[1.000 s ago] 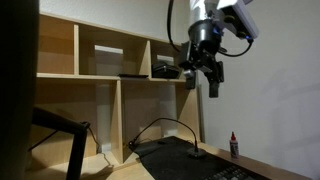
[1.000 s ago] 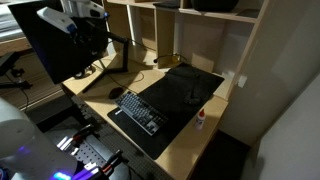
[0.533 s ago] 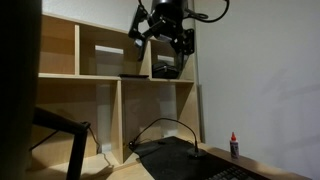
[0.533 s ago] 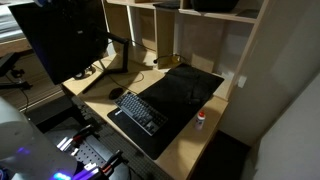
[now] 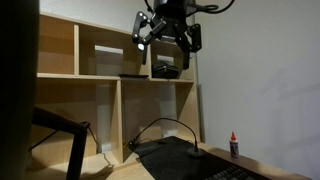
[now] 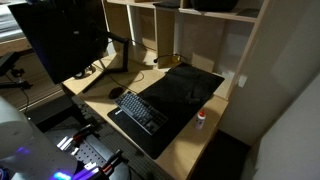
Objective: Press on the keyboard
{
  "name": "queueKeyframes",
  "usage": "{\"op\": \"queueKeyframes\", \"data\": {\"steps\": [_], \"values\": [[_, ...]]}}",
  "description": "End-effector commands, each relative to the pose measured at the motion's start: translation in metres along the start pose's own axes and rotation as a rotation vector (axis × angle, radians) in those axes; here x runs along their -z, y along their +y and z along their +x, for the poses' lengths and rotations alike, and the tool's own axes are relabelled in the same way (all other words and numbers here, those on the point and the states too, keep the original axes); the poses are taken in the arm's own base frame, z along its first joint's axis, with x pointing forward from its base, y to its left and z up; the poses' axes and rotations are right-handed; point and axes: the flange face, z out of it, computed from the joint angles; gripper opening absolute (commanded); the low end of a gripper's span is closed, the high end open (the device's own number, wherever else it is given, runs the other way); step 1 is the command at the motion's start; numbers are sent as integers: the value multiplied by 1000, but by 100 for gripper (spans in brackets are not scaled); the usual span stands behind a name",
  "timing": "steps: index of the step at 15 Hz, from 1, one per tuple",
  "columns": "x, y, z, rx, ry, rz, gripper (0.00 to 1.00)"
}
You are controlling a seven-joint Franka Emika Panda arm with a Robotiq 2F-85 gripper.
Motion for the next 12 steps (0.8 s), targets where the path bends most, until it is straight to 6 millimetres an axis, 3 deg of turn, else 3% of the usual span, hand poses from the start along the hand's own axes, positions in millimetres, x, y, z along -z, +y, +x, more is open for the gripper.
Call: {"op": "queueKeyframes", "data": {"steps": [1,3,4,8,9,10,12], "values": [[6,-8,-16,-184,60,-63,100],[5,-16,-25,-302,33,-80,100],[2,-12,-22,-218,46,-53,100],[4,-16,-28,-289,44,-67,100],[10,-38,-63,-343,90,-54,100],[-7,-24,-25,-446,95,-51,100],[-12,16,-4,-556,118,-52,100]]}}
